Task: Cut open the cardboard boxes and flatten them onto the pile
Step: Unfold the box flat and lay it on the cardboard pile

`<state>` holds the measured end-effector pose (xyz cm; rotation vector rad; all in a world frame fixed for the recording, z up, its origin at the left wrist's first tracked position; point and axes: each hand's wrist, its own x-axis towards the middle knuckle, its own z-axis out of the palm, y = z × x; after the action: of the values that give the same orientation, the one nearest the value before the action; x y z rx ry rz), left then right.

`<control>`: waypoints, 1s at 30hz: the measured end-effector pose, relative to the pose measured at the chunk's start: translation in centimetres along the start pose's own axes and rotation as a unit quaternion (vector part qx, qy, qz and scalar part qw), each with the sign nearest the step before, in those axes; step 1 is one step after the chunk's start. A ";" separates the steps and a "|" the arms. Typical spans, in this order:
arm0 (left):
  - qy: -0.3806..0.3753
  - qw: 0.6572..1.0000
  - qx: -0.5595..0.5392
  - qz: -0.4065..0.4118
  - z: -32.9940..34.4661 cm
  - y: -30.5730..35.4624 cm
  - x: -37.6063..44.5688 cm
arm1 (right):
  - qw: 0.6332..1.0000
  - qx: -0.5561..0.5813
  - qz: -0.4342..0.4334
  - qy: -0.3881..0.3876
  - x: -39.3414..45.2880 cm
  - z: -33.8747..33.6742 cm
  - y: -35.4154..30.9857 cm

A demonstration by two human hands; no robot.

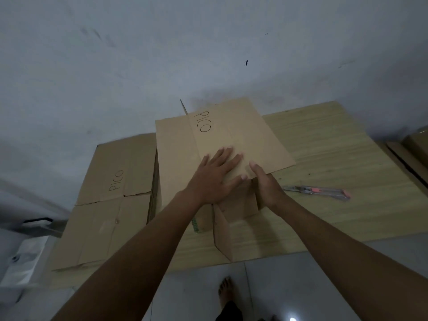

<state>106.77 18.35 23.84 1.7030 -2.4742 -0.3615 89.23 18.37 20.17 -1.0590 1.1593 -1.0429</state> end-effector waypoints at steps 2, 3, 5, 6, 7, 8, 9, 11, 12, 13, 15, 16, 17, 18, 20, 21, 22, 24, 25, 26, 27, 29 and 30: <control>0.008 1.000 -0.004 0.005 0.1 0.0 0.2 | 1.000 0.009 -0.019 0.016 -0.7 0.6 -0.7; 0.010 1.000 -0.012 0.006 0.1 -0.1 0.2 | 0.999 0.021 -0.024 0.020 -0.8 0.8 -1.0; 0.012 0.999 -0.033 0.006 0.2 -0.2 0.1 | 0.997 0.066 -0.018 0.018 -0.7 1.1 -1.1; 0.013 0.999 -0.037 0.006 0.2 -0.2 0.0 | 0.996 0.087 -0.008 0.014 -0.7 1.2 -1.3; 0.014 0.999 -0.037 0.007 0.2 -0.2 0.0 | 0.995 0.096 -0.007 0.008 -0.4 1.2 -1.1; 0.013 0.999 -0.035 0.010 0.2 -0.2 0.0 | 0.995 0.098 -0.014 -0.002 -0.3 1.1 -0.8; 0.014 0.999 -0.033 0.011 0.2 -0.3 0.0 | 0.995 0.102 -0.017 -0.008 -0.3 1.0 -0.7; 0.015 0.999 -0.036 0.010 0.4 -0.4 0.0 | 0.993 0.115 -0.006 -0.003 -0.4 0.9 -0.8; 0.015 0.999 -0.040 0.012 0.5 -0.4 0.0 | 0.993 0.121 -0.008 -0.007 -0.4 0.8 -0.9; 0.018 0.999 -0.044 0.016 0.6 -0.3 0.0 | 0.992 0.122 -0.011 -0.014 -0.3 0.8 -0.9; 0.024 0.998 -0.052 0.020 0.7 -0.3 -0.2 | 0.993 0.113 -0.013 -0.027 0.1 1.3 -1.0; 0.022 0.998 -0.056 0.020 0.8 -0.6 -0.3 | 0.993 0.112 -0.014 -0.033 0.3 1.4 -0.7; 0.020 0.998 -0.061 0.020 0.8 -0.8 -0.4 | 0.993 0.108 -0.021 -0.037 0.4 1.5 -0.3; 0.018 0.998 -0.063 0.020 0.8 -1.0 -0.6 | 0.994 0.100 -0.025 -0.033 0.3 1.6 0.0; 0.020 0.998 -0.063 0.021 0.9 -1.0 -0.7 | 0.996 0.076 -0.036 -0.010 0.2 1.4 0.7; 0.023 0.997 -0.064 0.022 0.9 -1.0 -0.7 | 0.997 0.058 -0.045 0.004 0.0 1.3 0.9; 0.027 0.997 -0.066 0.023 1.0 -0.9 -0.7 | 0.998 0.043 -0.049 0.012 0.0 1.2 1.2; 0.032 0.997 -0.066 0.027 1.1 -0.8 -0.6 | 0.997 0.057 -0.035 0.036 0.2 1.3 1.6; 0.032 0.997 -0.066 0.029 1.1 -0.8 -0.5 | 0.995 0.078 -0.015 0.057 0.2 1.5 1.5; 0.032 0.997 -0.067 0.031 1.1 -0.8 -0.5 | 0.992 0.103 0.005 0.070 0.1 1.8 1.3; 0.032 0.997 -0.069 0.033 1.1 -0.9 -0.5 | 0.990 0.118 0.023 0.079 0.3 2.0 1.2; 0.030 0.996 -0.073 0.034 1.2 -1.1 -0.6 | 0.989 0.116 0.054 0.076 0.6 2.1 1.1; 0.030 0.996 -0.075 0.034 1.2 -1.3 -0.6 | 0.991 0.101 0.059 0.066 1.0 1.9 1.3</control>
<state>107.87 18.64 22.35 1.5446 -2.3893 -0.4676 91.33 17.84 18.94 -0.7627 1.1795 -1.1231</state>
